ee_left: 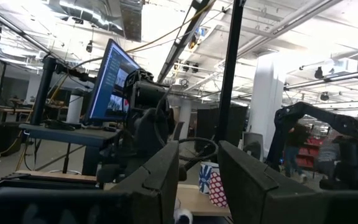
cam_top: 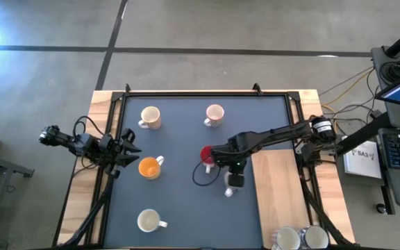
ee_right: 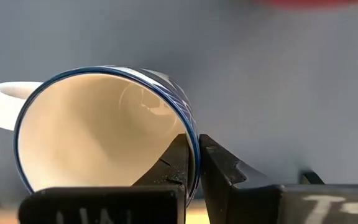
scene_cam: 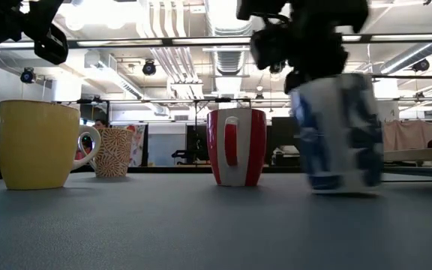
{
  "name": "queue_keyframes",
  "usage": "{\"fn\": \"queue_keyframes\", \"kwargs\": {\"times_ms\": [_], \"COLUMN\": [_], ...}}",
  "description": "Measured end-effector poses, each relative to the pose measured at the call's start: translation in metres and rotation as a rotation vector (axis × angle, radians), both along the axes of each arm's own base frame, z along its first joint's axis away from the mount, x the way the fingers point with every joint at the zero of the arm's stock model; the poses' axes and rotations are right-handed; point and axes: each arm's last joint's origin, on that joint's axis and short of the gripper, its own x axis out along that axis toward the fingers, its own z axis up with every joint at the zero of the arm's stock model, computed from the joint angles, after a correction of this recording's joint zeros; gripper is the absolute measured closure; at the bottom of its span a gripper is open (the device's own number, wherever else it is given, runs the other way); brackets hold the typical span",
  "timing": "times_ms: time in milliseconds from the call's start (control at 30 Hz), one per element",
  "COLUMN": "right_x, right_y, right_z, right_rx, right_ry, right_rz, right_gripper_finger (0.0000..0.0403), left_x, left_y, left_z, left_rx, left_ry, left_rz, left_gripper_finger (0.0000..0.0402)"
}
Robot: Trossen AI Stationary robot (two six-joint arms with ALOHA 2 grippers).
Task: Place coffee mugs
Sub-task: Put the blue pattern mug on the shelf
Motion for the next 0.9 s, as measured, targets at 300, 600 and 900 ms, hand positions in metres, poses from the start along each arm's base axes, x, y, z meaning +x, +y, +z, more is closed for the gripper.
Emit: {"fn": "queue_keyframes", "kwargs": {"times_ms": [300,600,900], "right_x": [-0.018,-0.042,-0.07], "right_y": [0.009,0.018,0.026], "right_z": [0.012,0.048,0.074], "right_rx": [-0.013,-0.029,-0.117], "right_ry": [0.031,-0.088,-0.158], "right_rz": [0.244,0.382,0.703], "right_gripper_finger": [0.0389,0.039,0.039], "left_x": [0.0,0.0,0.0], "left_y": [0.0,0.0,0.0], "left_z": [0.0,0.0,0.0], "left_rx": [0.0,0.0,0.0], "left_ry": [0.0,0.0,0.0], "left_rz": [0.0,0.0,0.0], "left_gripper_finger": [0.0306,0.0306,0.0306]}}
